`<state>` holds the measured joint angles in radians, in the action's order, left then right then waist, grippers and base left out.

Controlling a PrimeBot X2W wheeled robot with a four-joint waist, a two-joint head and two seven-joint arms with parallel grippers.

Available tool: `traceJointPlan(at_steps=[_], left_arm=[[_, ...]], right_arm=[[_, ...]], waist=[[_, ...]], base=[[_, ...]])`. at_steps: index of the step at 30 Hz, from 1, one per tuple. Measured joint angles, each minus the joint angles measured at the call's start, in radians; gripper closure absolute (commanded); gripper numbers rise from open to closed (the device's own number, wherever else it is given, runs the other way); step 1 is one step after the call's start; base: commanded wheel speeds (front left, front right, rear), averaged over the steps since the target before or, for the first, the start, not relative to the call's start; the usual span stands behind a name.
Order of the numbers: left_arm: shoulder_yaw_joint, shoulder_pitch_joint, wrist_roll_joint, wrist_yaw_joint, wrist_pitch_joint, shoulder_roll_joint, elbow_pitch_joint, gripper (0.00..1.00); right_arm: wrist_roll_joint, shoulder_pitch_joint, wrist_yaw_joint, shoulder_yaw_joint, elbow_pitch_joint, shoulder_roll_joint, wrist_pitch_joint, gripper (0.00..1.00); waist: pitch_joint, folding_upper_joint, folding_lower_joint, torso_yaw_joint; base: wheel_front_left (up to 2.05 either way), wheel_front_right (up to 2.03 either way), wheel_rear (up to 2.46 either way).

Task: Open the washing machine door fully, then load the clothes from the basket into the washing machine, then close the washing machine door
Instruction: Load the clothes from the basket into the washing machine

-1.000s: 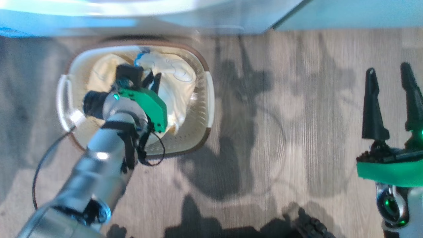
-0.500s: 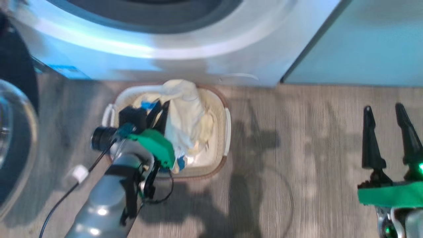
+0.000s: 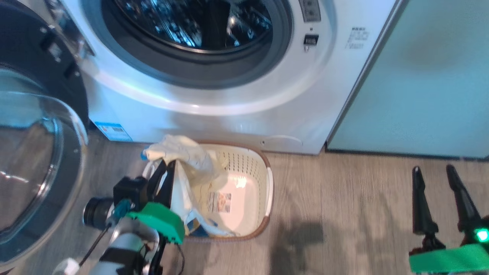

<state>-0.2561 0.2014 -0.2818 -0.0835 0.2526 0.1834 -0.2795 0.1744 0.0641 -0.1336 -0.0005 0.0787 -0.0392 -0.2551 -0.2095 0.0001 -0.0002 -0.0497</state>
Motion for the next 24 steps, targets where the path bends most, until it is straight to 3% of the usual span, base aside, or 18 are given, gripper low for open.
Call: traceJointPlan(at_steps=[15,24], left_arm=[[0.038,-0.233,-0.002,-0.08,-0.077,0.058,0.253,1.0],[0.048,-0.246,-0.012,-0.095,-0.096,0.066,0.3,1.0]], right_arm=[[0.0,0.117,0.0,0.01,-0.008,0.0,0.0,0.0],[0.007,0.119,0.0,0.002,-0.007,0.0,0.0,0.0]], waist=[[0.169,0.0,0.0,0.018],[0.182,0.0,0.0001,0.01]], base=[[0.0,0.0,0.0],[0.0,0.0,0.0]])
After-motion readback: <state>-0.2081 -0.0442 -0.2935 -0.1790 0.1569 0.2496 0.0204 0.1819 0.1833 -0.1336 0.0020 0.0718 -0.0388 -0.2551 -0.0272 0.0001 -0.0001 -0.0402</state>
